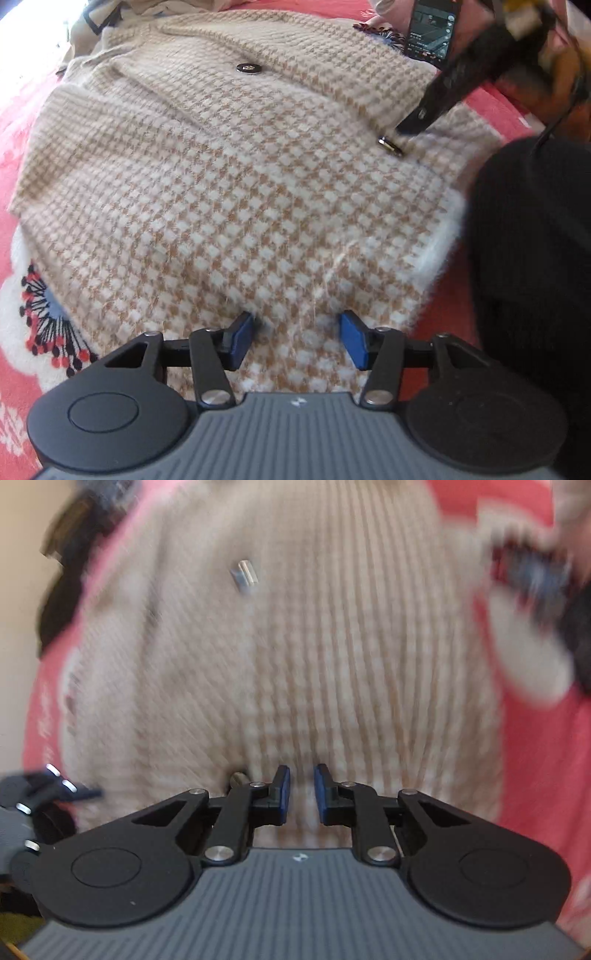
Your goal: Fold clothes
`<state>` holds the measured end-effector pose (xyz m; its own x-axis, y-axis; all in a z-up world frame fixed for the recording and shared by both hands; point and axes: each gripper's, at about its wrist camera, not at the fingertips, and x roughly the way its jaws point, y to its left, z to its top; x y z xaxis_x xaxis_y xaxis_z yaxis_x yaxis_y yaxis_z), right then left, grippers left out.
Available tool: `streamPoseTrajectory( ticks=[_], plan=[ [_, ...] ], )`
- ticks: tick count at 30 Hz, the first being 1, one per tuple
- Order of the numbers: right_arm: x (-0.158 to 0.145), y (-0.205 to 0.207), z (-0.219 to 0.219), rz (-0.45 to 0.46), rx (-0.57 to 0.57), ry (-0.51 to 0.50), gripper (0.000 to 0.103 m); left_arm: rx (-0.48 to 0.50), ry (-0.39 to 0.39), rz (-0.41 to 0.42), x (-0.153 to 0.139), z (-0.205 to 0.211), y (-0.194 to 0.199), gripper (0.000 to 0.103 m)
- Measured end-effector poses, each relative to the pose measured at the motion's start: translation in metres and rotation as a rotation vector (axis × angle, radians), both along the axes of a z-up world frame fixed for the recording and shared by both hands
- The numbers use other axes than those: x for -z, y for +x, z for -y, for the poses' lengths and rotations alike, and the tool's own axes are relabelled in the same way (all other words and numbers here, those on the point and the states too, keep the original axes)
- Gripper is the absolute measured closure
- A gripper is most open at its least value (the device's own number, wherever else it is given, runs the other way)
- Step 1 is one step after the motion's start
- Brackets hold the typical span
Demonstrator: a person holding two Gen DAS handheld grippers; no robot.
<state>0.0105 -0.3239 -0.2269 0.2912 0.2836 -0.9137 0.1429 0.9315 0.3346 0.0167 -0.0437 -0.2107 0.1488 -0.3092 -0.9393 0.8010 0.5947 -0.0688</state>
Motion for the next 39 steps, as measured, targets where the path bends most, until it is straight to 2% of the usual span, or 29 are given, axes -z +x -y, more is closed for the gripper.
streamPoseTrajectory(
  ticks=[2, 6, 9, 11, 14, 18, 22, 25, 27, 29, 32, 35, 39],
  plan=[
    [0.004, -0.002, 0.005, 0.027, 0.009, 0.035, 0.090, -0.056, -0.031, -0.076, -0.002, -0.008, 0.014, 0.052],
    [-0.006, 0.005, 0.012, 0.003, -0.018, 0.072, 0.088, -0.224, -0.127, -0.225, -0.019, -0.028, 0.044, 0.055],
    [-0.033, 0.027, 0.016, 0.063, -0.088, 0.111, 0.087, -0.333, -0.203, -0.248, -0.043, -0.038, 0.076, 0.054],
    [-0.052, 0.056, 0.021, 0.137, -0.128, 0.149, 0.087, -0.390, -0.227, -0.203, -0.057, -0.037, 0.109, 0.054],
    [-0.070, 0.117, 0.020, 0.264, -0.188, 0.136, 0.087, -0.477, -0.233, -0.070, -0.070, -0.030, 0.171, 0.053],
    [-0.070, 0.212, 0.001, 0.371, -0.227, 0.093, 0.085, -0.577, -0.228, 0.098, -0.072, -0.016, 0.254, 0.053],
    [-0.056, 0.291, -0.023, 0.385, -0.225, 0.058, 0.085, -0.645, -0.241, 0.188, -0.067, -0.005, 0.339, 0.046],
    [-0.048, 0.331, -0.035, 0.399, -0.207, 0.030, 0.085, -0.692, -0.261, 0.198, -0.059, 0.004, 0.395, 0.044],
    [-0.043, 0.354, -0.038, 0.389, -0.181, 0.031, 0.085, -0.708, -0.259, 0.201, -0.049, 0.010, 0.427, 0.043],
    [-0.036, 0.371, -0.048, 0.387, -0.194, 0.023, 0.085, -0.684, -0.236, 0.214, -0.040, 0.021, 0.449, 0.041],
    [-0.015, 0.390, -0.060, 0.372, -0.210, -0.057, 0.085, -0.629, -0.208, 0.203, -0.023, 0.042, 0.472, 0.038],
    [0.006, 0.391, -0.062, 0.360, -0.200, -0.067, 0.086, -0.583, -0.170, 0.208, -0.005, 0.062, 0.490, 0.037],
    [0.010, 0.381, -0.057, 0.384, -0.177, -0.051, 0.085, -0.565, -0.110, 0.230, 0.010, 0.082, 0.507, 0.037]
  ],
)
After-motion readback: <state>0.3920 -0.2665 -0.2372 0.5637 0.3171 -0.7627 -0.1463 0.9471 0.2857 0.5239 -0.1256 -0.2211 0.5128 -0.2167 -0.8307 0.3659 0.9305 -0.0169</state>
